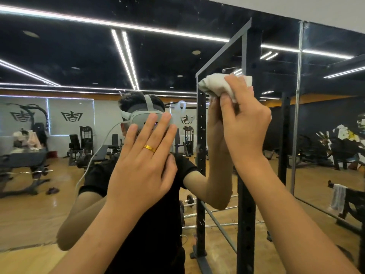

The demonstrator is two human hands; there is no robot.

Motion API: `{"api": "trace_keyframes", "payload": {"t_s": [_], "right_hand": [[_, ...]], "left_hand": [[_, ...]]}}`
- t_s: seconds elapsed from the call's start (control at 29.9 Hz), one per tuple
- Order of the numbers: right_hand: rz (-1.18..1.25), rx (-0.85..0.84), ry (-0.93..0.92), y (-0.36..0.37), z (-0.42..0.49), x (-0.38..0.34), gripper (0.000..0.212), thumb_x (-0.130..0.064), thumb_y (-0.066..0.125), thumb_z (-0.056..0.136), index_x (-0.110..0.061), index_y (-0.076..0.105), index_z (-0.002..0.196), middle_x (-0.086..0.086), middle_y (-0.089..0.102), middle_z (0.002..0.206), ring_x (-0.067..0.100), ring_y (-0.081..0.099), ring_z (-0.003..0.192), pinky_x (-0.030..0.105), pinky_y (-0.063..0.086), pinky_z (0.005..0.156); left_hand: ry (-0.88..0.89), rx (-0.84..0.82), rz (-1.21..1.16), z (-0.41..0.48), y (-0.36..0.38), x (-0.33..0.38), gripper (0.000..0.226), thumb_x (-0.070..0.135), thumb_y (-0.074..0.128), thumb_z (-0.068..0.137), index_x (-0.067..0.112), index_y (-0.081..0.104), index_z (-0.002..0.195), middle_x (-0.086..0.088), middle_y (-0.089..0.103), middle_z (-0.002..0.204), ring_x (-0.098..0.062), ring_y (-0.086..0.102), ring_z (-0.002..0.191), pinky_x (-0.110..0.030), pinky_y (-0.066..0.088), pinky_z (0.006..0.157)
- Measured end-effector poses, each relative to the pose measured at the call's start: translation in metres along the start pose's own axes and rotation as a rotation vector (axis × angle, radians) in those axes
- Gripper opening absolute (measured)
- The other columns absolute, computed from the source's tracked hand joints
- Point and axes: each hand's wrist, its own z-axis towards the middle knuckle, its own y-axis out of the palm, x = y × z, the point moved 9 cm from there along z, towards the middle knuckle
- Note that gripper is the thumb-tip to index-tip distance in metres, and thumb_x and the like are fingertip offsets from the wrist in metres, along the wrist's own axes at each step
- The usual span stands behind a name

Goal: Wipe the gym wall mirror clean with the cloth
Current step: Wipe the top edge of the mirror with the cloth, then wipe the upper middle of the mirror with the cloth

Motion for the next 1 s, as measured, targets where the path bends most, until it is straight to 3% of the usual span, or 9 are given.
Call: {"api": "trace_keyframes", "payload": {"t_s": [0.1, 0.23, 0.37, 0.43, 0.53, 0.6, 0.67, 0.84, 1.0], "right_hand": [[0.023, -0.057, -0.045, 0.004, -0.03, -0.012, 0.037, -0.019, 0.06, 0.105, -0.012, 0.061, 0.141, 0.009, 0.073, 0.121, 0.007, 0.068, 0.094, 0.01, 0.054, 0.082], [0.035, -0.138, -0.118, 0.003, -0.046, -0.017, 0.042, -0.018, 0.061, 0.103, -0.014, 0.057, 0.144, 0.009, 0.066, 0.138, 0.026, 0.069, 0.118, 0.041, 0.063, 0.086], [0.028, -0.311, -0.121, 0.006, -0.046, -0.016, 0.055, -0.016, 0.062, 0.102, -0.018, 0.044, 0.154, 0.007, 0.053, 0.152, 0.027, 0.058, 0.132, 0.046, 0.06, 0.096], [0.04, -0.428, -0.127, 0.006, -0.048, -0.015, 0.064, -0.014, 0.061, 0.101, -0.02, 0.035, 0.159, 0.004, 0.043, 0.159, 0.023, 0.051, 0.14, 0.042, 0.053, 0.106], [0.152, -0.572, -0.109, 0.006, -0.048, -0.011, 0.071, -0.009, 0.058, 0.1, -0.017, 0.026, 0.162, 0.0, 0.043, 0.158, 0.009, 0.053, 0.132, 0.02, 0.044, 0.11], [0.194, -0.554, -0.102, -0.004, -0.054, -0.003, 0.068, -0.007, 0.055, 0.1, -0.013, 0.027, 0.162, 0.002, 0.042, 0.159, 0.014, 0.051, 0.138, 0.02, 0.027, 0.121], [0.175, -0.435, -0.104, -0.025, -0.068, 0.012, 0.062, -0.007, 0.053, 0.1, -0.009, 0.033, 0.158, 0.005, 0.042, 0.16, 0.02, 0.041, 0.149, 0.033, 0.016, 0.129], [0.028, -0.329, -0.099, -0.052, -0.124, 0.057, 0.053, -0.017, 0.051, 0.099, -0.004, 0.047, 0.15, 0.008, 0.043, 0.159, 0.021, 0.031, 0.154, 0.05, 0.02, 0.128], [-0.015, -0.339, -0.137, -0.036, -0.142, 0.069, 0.055, -0.022, 0.048, 0.101, -0.004, 0.044, 0.152, 0.013, 0.035, 0.164, 0.029, 0.025, 0.156, 0.047, 0.012, 0.129]], "left_hand": [[-0.002, -0.004, -0.007, 0.0, 0.001, 0.001, 0.058, 0.027, 0.046, 0.1, 0.007, 0.042, 0.155, -0.012, 0.029, 0.166, -0.029, 0.023, 0.156, -0.056, 0.022, 0.125], [-0.052, 0.036, -0.095, 0.005, -0.006, 0.001, 0.056, 0.023, 0.047, 0.099, 0.003, 0.046, 0.152, -0.013, 0.035, 0.163, -0.028, 0.027, 0.155, -0.055, 0.021, 0.126], [-0.022, 0.053, -0.286, 0.029, -0.016, 0.016, 0.058, 0.016, 0.041, 0.1, 0.001, 0.036, 0.156, -0.015, 0.031, 0.165, -0.025, 0.02, 0.157, -0.041, 0.008, 0.13], [0.091, 0.016, -0.292, 0.043, -0.015, 0.035, 0.058, 0.016, 0.037, 0.101, 0.003, 0.034, 0.157, -0.014, 0.03, 0.166, -0.024, 0.019, 0.157, -0.039, 0.007, 0.13], [0.149, -0.063, -0.248, 0.055, -0.001, 0.05, 0.057, 0.02, 0.032, 0.103, 0.006, 0.033, 0.159, -0.012, 0.03, 0.166, -0.024, 0.021, 0.157, -0.048, 0.013, 0.129], [0.123, -0.077, -0.233, 0.055, 0.007, 0.053, 0.057, 0.022, 0.032, 0.104, 0.006, 0.035, 0.158, -0.012, 0.032, 0.166, -0.024, 0.022, 0.156, -0.05, 0.016, 0.128], [0.075, -0.067, -0.242, 0.055, 0.008, 0.056, 0.055, 0.023, 0.034, 0.104, 0.004, 0.041, 0.155, -0.013, 0.037, 0.163, -0.025, 0.026, 0.155, -0.049, 0.017, 0.128], [-0.043, 0.003, -0.167, 0.068, 0.002, 0.062, 0.051, 0.04, 0.047, 0.105, 0.005, 0.057, 0.14, -0.013, 0.055, 0.149, -0.028, 0.046, 0.143, -0.049, 0.027, 0.124], [-0.108, 0.046, -0.018, 0.079, 0.003, 0.08, 0.054, 0.047, 0.057, 0.1, 0.015, 0.057, 0.144, -0.021, 0.057, 0.136, -0.031, 0.036, 0.13, -0.055, 0.055, 0.095]]}}
